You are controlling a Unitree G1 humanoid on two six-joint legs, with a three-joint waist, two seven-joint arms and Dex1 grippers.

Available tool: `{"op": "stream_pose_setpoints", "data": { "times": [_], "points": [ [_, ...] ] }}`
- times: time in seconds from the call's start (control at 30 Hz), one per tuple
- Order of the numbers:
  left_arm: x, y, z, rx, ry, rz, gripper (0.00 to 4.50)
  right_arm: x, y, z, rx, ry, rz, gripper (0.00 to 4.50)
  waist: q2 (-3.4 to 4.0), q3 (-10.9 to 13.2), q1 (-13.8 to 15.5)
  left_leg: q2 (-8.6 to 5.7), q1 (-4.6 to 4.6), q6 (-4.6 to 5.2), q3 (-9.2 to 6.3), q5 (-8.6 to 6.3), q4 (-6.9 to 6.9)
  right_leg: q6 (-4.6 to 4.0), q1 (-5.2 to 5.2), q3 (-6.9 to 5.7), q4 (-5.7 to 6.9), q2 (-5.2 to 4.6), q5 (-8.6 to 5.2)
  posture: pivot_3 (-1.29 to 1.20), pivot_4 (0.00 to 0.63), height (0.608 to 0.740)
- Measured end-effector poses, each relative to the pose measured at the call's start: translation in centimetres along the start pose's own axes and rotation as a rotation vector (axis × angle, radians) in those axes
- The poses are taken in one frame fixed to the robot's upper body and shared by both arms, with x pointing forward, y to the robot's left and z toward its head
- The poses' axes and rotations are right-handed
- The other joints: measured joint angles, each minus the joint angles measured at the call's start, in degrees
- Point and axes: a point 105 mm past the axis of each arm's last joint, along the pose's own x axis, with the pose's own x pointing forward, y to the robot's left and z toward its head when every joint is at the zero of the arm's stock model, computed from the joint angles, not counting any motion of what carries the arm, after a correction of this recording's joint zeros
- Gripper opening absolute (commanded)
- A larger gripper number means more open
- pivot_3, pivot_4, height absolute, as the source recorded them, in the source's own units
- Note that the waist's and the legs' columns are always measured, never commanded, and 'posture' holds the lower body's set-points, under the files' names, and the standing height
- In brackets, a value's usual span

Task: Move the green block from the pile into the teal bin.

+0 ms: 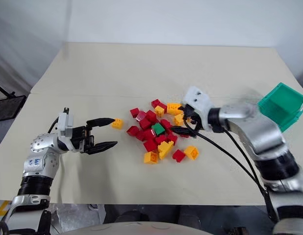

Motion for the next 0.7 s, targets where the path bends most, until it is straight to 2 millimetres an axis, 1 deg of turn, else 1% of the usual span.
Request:
{"op": "stream_pose_setpoints", "data": {
  "times": [0.07,0.13,0.23,0.27,0.47,0.6,0.7],
  "points": [
    [0.1,-0.3,0.0,0.006,-0.002,-0.006,4.50,1.9,0.2,0.6,-0.022,0.022,0.040,4.47,0.00,0.00,-0.58,0.01,-0.02,0.00,0.01,0.00,0.00,0.00,-0.01,-0.02,0.02,0.02,0.00,0.00,0.150,0.740],
    [0.2,-0.4,0.0,0.011,-0.002,-0.008,4.50,3.5,0.8,0.5,-0.048,0.082,0.099,4.47,0.00,0.00,-0.71,0.03,-0.01,0.00,0.01,0.00,0.00,0.00,-0.01,-0.01,0.02,0.03,0.00,0.00,0.150,0.740],
    [-0.1,-0.8,-0.2,0.007,0.004,0.002,4.50,4.9,1.6,0.0,-0.069,0.139,0.167,4.47,0.01,0.00,-0.66,0.02,-0.02,0.00,-0.02,0.00,0.00,0.00,-0.02,0.00,0.02,0.02,0.00,0.00,0.150,0.740],
    [-0.1,-0.9,-0.2,0.009,0.005,0.005,4.50,5.1,1.7,-0.3,-0.072,0.161,0.180,4.47,0.01,0.00,-0.61,0.01,-0.03,0.00,-0.05,0.00,0.02,0.00,-0.02,-0.02,0.02,0.02,0.00,0.00,0.150,0.740],
    [-0.5,-1.3,-0.2,0.016,0.010,0.034,4.50,5.8,1.8,0.3,-0.162,0.227,0.233,4.47,0.01,0.00,-0.70,0.02,-0.01,-0.01,-0.10,0.00,0.06,0.00,-0.01,-0.01,0.06,0.02,0.00,0.00,0.150,0.740],
    [-0.7,-1.3,-0.4,0.009,0.013,0.051,4.50,6.8,2.7,-0.2,-0.201,0.293,0.282,4.47,0.01,0.00,-0.58,0.01,-0.01,-0.01,-0.15,0.00,0.20,0.00,0.03,0.00,0.13,0.01,0.00,0.00,0.150,0.740],
    [-0.6,-1.3,-0.4,0.012,0.010,0.058,4.50,7.0,2.2,-0.2,-0.204,0.318,0.273,4.47,0.01,0.00,-0.61,0.00,0.00,-0.02,-0.19,-0.01,0.30,0.00,0.09,0.00,0.17,0.00,0.00,0.00,0.150,0.740]
  ]
}}
